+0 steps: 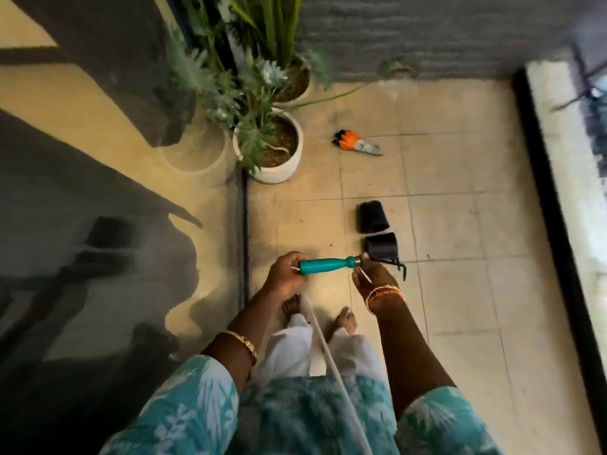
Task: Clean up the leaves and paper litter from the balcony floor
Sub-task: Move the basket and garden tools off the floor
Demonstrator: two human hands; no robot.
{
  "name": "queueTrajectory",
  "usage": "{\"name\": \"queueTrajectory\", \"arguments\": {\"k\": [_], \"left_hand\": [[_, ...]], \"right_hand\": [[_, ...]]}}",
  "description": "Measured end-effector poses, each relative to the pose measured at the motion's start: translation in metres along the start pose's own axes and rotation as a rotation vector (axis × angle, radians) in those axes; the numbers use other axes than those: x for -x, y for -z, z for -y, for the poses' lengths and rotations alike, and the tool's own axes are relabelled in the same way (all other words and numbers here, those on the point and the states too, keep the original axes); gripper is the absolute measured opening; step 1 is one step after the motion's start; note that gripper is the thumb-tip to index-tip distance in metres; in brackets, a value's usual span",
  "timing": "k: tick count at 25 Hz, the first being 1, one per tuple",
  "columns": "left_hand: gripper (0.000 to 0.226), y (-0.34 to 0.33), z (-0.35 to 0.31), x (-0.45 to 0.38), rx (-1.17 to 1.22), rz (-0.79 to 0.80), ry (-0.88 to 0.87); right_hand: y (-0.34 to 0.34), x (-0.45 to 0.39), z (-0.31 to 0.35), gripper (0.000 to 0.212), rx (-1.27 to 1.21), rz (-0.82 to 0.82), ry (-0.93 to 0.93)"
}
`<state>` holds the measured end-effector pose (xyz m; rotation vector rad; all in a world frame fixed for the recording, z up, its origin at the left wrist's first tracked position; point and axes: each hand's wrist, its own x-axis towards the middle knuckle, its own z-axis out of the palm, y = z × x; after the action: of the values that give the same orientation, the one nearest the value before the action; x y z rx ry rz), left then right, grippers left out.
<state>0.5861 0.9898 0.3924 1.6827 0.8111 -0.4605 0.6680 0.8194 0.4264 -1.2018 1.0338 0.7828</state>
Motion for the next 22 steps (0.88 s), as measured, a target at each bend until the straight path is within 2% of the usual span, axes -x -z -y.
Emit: {"name": "queueTrajectory", "arguments": {"k": [3,6,8,10,14,18,22], "left_hand": [[0.028,-0.022,-0.024,0.040,-0.075,0.194,-0.106],[0.016,-0.057,-0.046,0.086,-0.003,0.345,-0.046],[0.014,-0.085,-0.053,0.114,0.015,0.413,-0.036],[0.015,-0.116,-0.056,0.142,-0.016,0.479,-0.058],[0.017,-0.189,-0.044,0.205,-0.169,0.623,-0.088],[0.020,-0.273,-0.014,0.273,-0.340,0.782,-0.106],[0.020,-0.363,0.002,0.334,-0.490,0.863,-0.170]], "right_hand": [[0.054,0.031,-0.004,0.013,-0.160,-0.002,0.082],[0.107,0.075,-0.009,0.013,-0.305,-0.078,0.193],[0.146,0.103,-0.023,0.005,-0.450,-0.111,0.256],[0.193,0.123,-0.042,0.010,-0.551,-0.141,0.289],[0.301,0.167,-0.098,0.003,-0.778,-0.184,0.267],[0.406,0.213,-0.170,0.005,-1.037,-0.290,0.318],[0.497,0.244,-0.231,0.006,-1.271,-0.378,0.344]]}}
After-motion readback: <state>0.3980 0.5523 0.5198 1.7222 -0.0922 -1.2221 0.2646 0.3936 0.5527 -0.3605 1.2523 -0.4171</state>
